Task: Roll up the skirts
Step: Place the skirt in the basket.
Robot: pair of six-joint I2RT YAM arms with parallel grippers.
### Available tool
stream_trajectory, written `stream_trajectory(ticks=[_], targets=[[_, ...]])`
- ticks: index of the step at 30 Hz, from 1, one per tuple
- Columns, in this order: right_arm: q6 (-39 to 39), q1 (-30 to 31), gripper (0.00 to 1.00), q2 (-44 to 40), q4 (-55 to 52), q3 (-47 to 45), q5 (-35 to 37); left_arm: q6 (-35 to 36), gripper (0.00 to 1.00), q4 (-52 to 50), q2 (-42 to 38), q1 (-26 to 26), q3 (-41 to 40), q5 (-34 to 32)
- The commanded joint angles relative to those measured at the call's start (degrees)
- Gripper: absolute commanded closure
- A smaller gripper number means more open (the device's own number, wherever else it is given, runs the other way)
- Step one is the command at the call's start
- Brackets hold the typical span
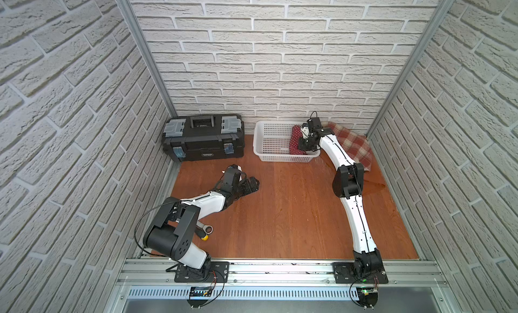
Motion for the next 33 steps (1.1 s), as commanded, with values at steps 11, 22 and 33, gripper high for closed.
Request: stream_trajectory(ticks=[11, 22, 33], targets=[[-4.6, 3.3, 0.51, -6.3, -2.8, -6.0, 12.0, -0.3, 0.02, 0.4, -3.1, 0.5, -0.4, 1.3], [-3.4, 3.5, 0.36, -13.0, 1.3, -9.0, 14.0, 1.8, 0.02, -7.1, -12.9, 0.0, -1.3, -2.0], [-4.6, 2.6, 0.34, -24.5, 4.4, -18.2, 23.6, 2.1, 0.02, -9.3, -16.2, 0.0, -0.5, -2.7]])
